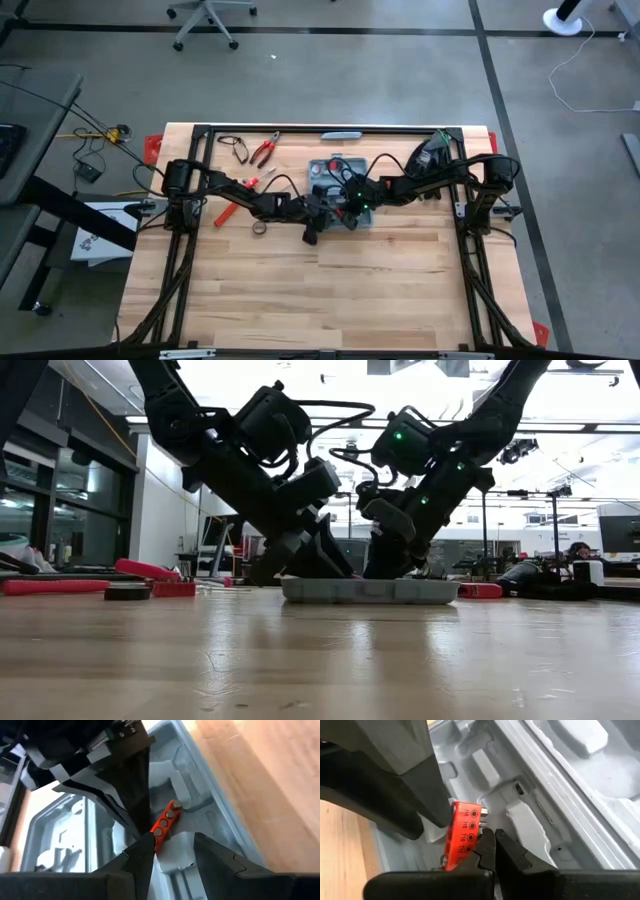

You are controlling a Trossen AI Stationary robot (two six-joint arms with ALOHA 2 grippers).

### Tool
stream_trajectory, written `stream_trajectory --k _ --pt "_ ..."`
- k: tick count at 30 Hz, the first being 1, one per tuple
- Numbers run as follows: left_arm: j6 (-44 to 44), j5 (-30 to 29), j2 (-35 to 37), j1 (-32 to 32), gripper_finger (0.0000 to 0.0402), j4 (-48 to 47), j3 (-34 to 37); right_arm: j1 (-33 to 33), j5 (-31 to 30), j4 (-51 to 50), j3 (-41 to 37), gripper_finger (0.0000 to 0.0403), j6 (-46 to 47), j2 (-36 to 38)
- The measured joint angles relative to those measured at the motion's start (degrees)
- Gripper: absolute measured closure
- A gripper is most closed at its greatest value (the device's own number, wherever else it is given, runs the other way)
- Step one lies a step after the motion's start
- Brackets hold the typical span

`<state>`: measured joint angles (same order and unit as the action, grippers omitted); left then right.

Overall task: Prefit tool cases
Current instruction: Remove the orange multi-bit set from the gray tool case

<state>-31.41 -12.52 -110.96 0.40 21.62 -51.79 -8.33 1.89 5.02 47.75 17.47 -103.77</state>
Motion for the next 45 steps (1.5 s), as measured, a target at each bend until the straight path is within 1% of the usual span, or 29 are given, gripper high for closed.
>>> stream_trajectory --k 10,16,19,23,27,32,34,36,38,39,42,45 --pt "-3.34 -2.13 -0.04 1.51 0.0268 0.71 -0.33 0.11 0.74 0.33 0.00 0.0403 0.00 0.00" --pt "-3.27 3.01 0.03 3.08 0.0268 -1.65 -0.48 0.10 0.74 0.38 -0.01 0.0403 0.00 0.00" --pt "-4.00 3.45 0.03 3.09 0.0268 -1.69 -0.48 0.11 0.74 0.48 -0.02 0.0403 0.00 0.00" --pt "-3.64 5.62 -0.04 3.46 0.0268 -2.68 -1.17 0.11 0.74 1.03 -0.04 0.0403 0.00 -0.02" --pt "-2.76 7.52 -1.72 4.22 0.0272 -3.16 -2.19 0.08 0.72 1.20 -0.04 0.0403 0.00 -0.02" --pt "-2.68 8.97 -3.97 4.26 0.0297 -3.21 -4.06 0.06 0.28 0.97 -0.04 0.0403 0.00 -0.02" --pt "-2.60 8.07 -4.15 4.02 0.0319 -3.35 -4.22 0.06 0.28 0.91 -0.07 0.0403 -0.02 -0.02" --pt "-1.96 6.27 -4.21 3.87 0.0348 -3.48 -4.22 0.06 0.30 0.99 -0.07 0.0403 -0.02 -0.02" --pt "-0.66 6.02 -4.21 3.87 0.0378 -3.82 -4.24 0.06 0.26 1.03 -0.07 0.0403 -0.04 -0.02" --pt "-0.11 5.91 -4.21 3.89 0.0385 -3.98 -4.24 0.04 0.24 1.00 -0.07 0.0403 -0.04 -0.02" --pt "1.98 5.63 -4.24 3.89 0.0385 -4.60 -4.22 0.02 0.17 0.96 -0.07 0.0403 -0.09 -0.02" --pt "3.58 3.52 -4.03 3.76 0.0387 -4.91 -4.20 0.02 -0.30 1.00 -0.07 0.0403 -0.07 -0.02"
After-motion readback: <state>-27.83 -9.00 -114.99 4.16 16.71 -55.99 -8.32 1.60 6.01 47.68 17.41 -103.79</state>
